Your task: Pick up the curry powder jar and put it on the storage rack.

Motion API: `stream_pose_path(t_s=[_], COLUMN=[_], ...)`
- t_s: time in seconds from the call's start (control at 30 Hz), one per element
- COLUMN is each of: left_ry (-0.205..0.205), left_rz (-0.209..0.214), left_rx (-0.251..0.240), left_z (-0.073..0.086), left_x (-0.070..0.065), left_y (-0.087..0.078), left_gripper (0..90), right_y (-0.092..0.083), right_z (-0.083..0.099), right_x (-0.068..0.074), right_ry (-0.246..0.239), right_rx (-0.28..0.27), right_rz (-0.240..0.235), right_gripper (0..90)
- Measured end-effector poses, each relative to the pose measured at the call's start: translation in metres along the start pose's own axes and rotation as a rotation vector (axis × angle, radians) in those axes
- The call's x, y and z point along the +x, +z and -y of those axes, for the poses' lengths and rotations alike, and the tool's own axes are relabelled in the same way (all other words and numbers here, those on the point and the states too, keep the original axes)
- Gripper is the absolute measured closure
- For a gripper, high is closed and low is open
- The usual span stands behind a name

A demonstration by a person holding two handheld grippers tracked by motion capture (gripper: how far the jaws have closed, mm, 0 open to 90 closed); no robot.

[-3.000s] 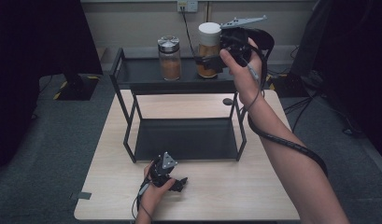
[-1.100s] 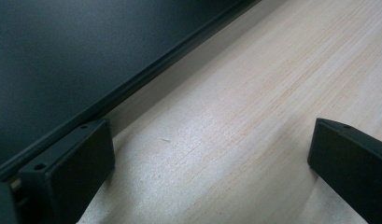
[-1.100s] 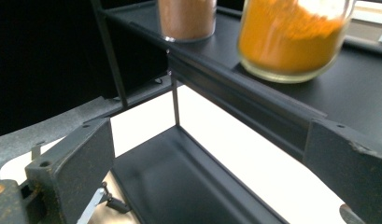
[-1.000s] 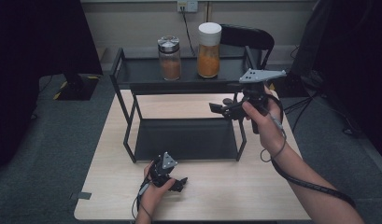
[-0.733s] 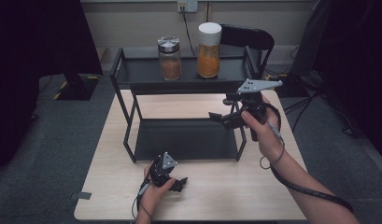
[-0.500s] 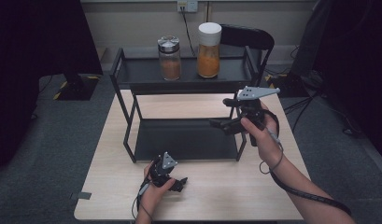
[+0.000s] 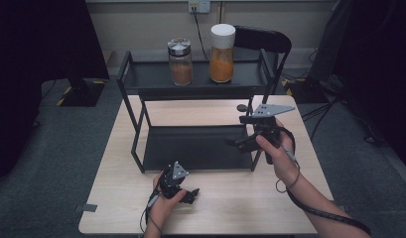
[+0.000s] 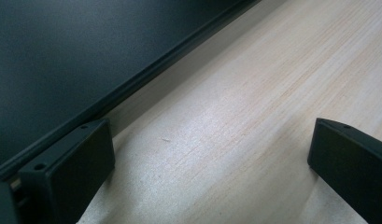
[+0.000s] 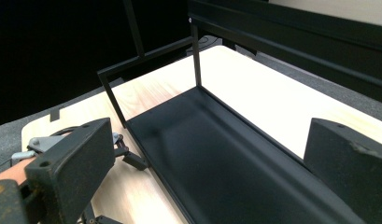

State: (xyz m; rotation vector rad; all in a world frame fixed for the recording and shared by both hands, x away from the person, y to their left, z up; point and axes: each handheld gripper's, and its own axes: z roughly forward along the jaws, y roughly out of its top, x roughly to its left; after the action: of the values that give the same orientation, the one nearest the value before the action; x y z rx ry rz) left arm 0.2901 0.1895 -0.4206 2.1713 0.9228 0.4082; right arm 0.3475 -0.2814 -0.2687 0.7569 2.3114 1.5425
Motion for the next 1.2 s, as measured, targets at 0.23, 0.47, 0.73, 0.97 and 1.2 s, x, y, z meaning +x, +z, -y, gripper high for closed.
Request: stream_pose_path(t_s=[0.23, 0.47, 0.73, 0.97, 1.2], left_ry=[0.0, 0.0, 0.0, 0.0, 0.0], left_rz=[0.0, 0.0, 0.0, 0.0, 0.0], left_rx=[0.0, 0.0, 0.0, 0.0, 0.0], left_z=[0.0, 0.0, 0.0, 0.0, 0.0], left_x=[0.0, 0.0, 0.0, 0.0, 0.0], left_y=[0.0, 0.0, 0.0, 0.0, 0.0], left_gripper=[0.0, 0.0, 0.0, 0.0, 0.0], right_y=[0.0, -0.001, -0.005, -0.006, -0.006], right_z=[0.01, 0.02, 0.033, 0.042, 0.051], right_x=[-0.001, -0.001, -0.003, -0.004, -0.005], right_ry=[-0.002, -0.014, -0.02, -0.019, -0.019], right_rx=[0.001, -0.001, -0.014, -0.003, 0.012], right_rz=[-0.016, -0.036, -0.08, -0.094, -0.107], right_gripper=[1.0, 1.0, 0.9, 0.8, 0.9])
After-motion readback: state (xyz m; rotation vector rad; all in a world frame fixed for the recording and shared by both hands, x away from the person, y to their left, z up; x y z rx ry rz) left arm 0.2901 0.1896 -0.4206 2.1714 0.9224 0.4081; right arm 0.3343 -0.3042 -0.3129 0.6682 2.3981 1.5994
